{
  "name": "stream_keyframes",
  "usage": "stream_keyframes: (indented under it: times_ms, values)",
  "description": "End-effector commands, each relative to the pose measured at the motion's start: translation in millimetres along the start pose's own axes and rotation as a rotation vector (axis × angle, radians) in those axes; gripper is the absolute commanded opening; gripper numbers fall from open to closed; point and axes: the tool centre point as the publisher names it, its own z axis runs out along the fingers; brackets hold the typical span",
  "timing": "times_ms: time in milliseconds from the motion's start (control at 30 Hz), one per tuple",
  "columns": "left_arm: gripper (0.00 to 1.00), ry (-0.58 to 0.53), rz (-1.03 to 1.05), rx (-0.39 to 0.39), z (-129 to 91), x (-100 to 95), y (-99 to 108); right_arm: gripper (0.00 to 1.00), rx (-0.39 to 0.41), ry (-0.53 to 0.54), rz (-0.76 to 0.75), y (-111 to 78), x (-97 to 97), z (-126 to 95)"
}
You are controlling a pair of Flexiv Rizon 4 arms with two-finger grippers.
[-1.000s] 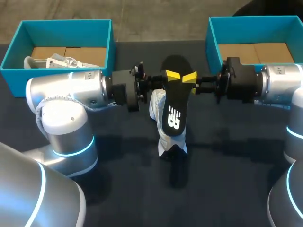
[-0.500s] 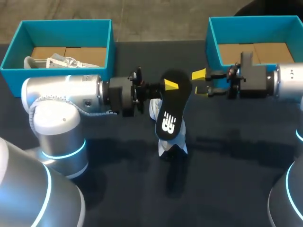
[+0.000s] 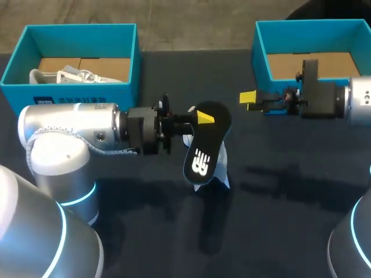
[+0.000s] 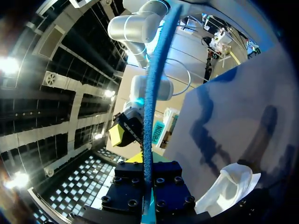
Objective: Take the shoe out of the shoebox, open the shoe tongue, remove and reinsert the insole, then place the shoe into the shoebox
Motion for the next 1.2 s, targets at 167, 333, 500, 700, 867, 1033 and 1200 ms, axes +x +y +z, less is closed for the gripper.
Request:
stream_keyframes:
  times_ms: [167,333,500,700,867,1033,1200]
  values:
    - [0.0,0.002,0.0,0.001,-1.5,-0.7,-0.1,1.0,0.0,-0.004,0.001,-0.9,1.1,0.7]
    - [0.0,0.002,0.0,0.001,-1.5,-0.7,-0.1,1.0,0.0,-0.004,0.001,-0.9,1.1,0.7]
    - [0.0,-0.027,-0.101,0.054,-2.5,4.6,-1.8,1.0,0.105,-0.099,-0.207,-3.2,-7.4,0.0]
    - [0.0,-0.004,-0.184,0.063,-12.4,13.6,-1.6,1.0,0.208,-0.168,-0.396,-10.1,-14.5,-6.1]
    - [0.0,0.013,-0.234,0.062,-17.7,17.8,-4.5,1.0,0.318,-0.194,-0.526,-15.7,-23.0,-8.4]
    - [0.0,0.023,-0.259,0.046,-24.0,23.1,-8.8,1.0,0.418,-0.19,-0.657,-17.5,-28.3,-10.2]
    - [0.0,0.02,-0.281,0.029,-29.0,29.8,-10.2,1.0,0.492,-0.22,-0.677,-19.5,-36.1,-14.6]
